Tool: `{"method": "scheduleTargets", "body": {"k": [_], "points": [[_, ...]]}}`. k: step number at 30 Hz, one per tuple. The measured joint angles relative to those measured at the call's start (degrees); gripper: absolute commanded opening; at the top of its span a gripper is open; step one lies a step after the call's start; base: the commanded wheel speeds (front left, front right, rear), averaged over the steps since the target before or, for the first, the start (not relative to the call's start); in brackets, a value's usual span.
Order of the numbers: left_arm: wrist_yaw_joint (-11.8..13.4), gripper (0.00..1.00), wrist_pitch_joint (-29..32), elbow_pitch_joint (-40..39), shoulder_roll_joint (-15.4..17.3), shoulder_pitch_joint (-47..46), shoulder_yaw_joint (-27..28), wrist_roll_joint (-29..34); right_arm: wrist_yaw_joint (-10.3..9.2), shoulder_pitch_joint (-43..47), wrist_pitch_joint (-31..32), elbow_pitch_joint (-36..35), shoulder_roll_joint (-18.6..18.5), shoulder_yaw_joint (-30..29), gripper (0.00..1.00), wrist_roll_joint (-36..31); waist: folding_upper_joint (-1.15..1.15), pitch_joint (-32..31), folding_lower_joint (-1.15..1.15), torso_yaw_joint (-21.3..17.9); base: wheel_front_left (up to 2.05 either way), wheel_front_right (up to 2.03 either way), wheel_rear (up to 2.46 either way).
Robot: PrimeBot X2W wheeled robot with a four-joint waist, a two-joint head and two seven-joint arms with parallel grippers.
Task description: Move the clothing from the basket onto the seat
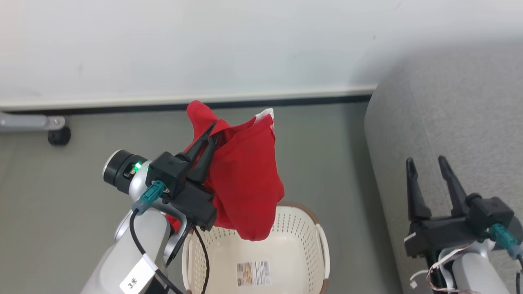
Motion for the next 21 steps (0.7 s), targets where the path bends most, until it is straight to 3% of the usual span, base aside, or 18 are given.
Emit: {"method": "scheduleTargets", "body": {"k": [21], "points": [[-0.1, 0.0, 1.2, 0.2, -0.8, 2.6, -3.8, -3.0, 2.59, 5.2, 0.0, 3.3, 1.5, 7.8, 1.0, -0.6, 0.0, -14.6, 0.0, -1.5, 0.0, 0.0, 0.0]]}}
